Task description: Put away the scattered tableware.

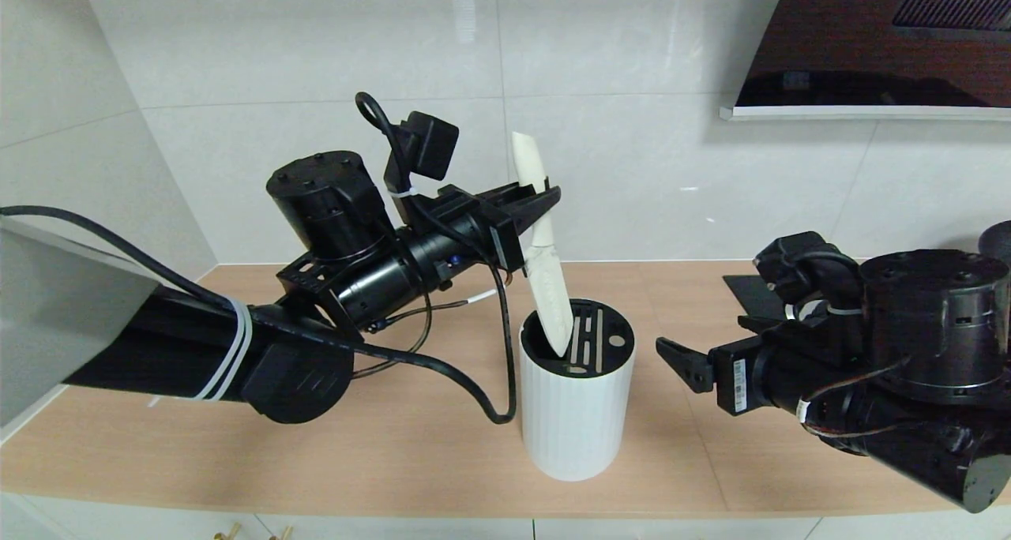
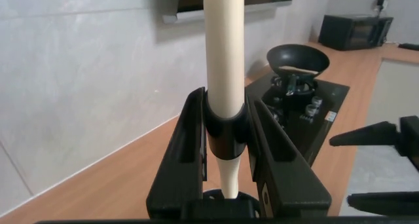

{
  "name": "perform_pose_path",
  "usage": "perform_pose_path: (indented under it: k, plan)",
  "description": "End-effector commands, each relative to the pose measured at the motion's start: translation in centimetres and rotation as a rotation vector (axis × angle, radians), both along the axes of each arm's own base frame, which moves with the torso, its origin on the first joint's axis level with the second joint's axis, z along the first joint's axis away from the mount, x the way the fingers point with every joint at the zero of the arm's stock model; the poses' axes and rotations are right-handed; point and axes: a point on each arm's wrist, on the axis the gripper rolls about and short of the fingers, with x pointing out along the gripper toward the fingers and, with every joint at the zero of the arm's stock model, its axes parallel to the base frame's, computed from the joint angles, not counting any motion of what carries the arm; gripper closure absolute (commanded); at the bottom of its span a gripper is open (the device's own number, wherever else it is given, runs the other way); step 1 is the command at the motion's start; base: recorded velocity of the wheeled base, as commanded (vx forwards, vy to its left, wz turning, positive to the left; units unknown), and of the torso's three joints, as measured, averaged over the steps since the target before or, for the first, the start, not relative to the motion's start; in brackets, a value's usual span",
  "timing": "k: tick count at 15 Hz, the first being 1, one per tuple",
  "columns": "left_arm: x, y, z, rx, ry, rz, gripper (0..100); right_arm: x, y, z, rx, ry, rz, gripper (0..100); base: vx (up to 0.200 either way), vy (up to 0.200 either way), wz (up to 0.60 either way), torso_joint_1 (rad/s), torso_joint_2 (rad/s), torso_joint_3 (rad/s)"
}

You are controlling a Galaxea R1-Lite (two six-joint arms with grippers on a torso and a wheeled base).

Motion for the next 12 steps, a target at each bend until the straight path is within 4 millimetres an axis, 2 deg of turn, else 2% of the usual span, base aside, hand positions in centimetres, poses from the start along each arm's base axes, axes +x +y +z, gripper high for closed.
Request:
perform_pose_path:
  k: [1, 10, 12]
  plan:
    - [0.2, -0.1, -0.3, 0.004, 0.008, -0.001, 100, 0.0, 0.1, -0.1, -0.002, 0.002, 0.001, 0, 0.0, 0.0, 0.0, 0.0, 0.0, 0.0]
    - [0.0, -1.2, -2.0, 0.04, 0.035, -0.025, 100, 0.0, 0.1, -0.1, -0.003, 0.003, 0.001, 0, 0.0, 0.0, 0.0, 0.0, 0.0, 0.0]
    - [-0.1, -2.0, -2.9, 0.058, 0.051, -0.039, 100, 0.0, 0.1, -0.1, -0.003, 0.003, 0.001, 0, 0.0, 0.0, 0.0, 0.0, 0.0, 0.0]
